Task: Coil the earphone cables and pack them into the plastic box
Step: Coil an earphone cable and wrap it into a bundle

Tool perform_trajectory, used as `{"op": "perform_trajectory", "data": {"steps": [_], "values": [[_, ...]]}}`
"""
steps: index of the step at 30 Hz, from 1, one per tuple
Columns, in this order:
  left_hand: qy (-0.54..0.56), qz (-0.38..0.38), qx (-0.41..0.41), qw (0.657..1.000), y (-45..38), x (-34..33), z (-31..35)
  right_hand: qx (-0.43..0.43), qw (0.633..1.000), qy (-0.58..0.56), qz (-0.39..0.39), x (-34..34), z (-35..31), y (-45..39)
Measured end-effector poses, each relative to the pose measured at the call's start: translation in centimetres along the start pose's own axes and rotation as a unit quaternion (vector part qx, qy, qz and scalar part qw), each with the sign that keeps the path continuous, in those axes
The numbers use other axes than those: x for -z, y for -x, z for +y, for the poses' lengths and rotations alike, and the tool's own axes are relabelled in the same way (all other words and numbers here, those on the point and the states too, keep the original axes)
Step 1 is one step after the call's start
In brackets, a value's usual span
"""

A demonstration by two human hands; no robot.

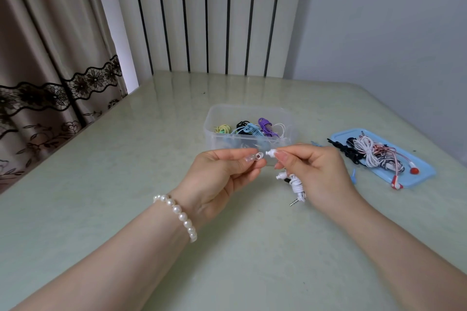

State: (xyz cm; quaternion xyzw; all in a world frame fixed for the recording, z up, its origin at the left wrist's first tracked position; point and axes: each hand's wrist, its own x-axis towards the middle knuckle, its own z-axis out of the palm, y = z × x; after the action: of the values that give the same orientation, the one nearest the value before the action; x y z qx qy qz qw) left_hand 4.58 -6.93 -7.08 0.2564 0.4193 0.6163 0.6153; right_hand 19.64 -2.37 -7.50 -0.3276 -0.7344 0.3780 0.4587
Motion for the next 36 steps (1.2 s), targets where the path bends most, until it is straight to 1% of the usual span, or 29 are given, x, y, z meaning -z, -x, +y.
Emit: {"op": "perform_trajectory", "data": {"steps": [4,9,13,16,19,26,30,36], "values": [[-0.016,-0.003,-0.004,1.0,0.16,-0.05,-0.11,-0.016,0.999,-0.026,-0.023,-0.27,-0.26,0.2],[-0.032,-0.004,-0.012,0.999,0.17,-0.05,-0.18,-0.024,0.999,0.023,-0.011,-0.16,0.21,0.11],[-0.06,-0.006,-0.026,0.998,0.13,-0.03,-0.34,-0.041,0.999,0.018,-0.012,-0.2,0.01,0.17],[-0.088,-0.008,-0.048,0.995,0.19,-0.04,-0.47,-0.046,0.998,0.043,-0.013,-0.17,0.06,0.12],[-0.111,-0.007,-0.062,0.992,0.22,-0.07,-0.58,-0.067,0.997,0.039,-0.012,-0.1,0.2,0.08],[-0.147,-0.01,-0.076,0.986,0.41,-0.08,-0.87,-0.105,0.993,0.046,-0.018,-0.2,0.24,0.03],[-0.15,-0.011,-0.078,0.986,0.36,-0.21,-0.89,-0.113,0.991,0.074,-0.011,-0.37,0.05,0.13],[-0.152,-0.006,-0.077,0.985,0.44,-0.38,-0.96,-0.106,0.987,0.12,0.021,-0.61,0.15,0.24]]}}
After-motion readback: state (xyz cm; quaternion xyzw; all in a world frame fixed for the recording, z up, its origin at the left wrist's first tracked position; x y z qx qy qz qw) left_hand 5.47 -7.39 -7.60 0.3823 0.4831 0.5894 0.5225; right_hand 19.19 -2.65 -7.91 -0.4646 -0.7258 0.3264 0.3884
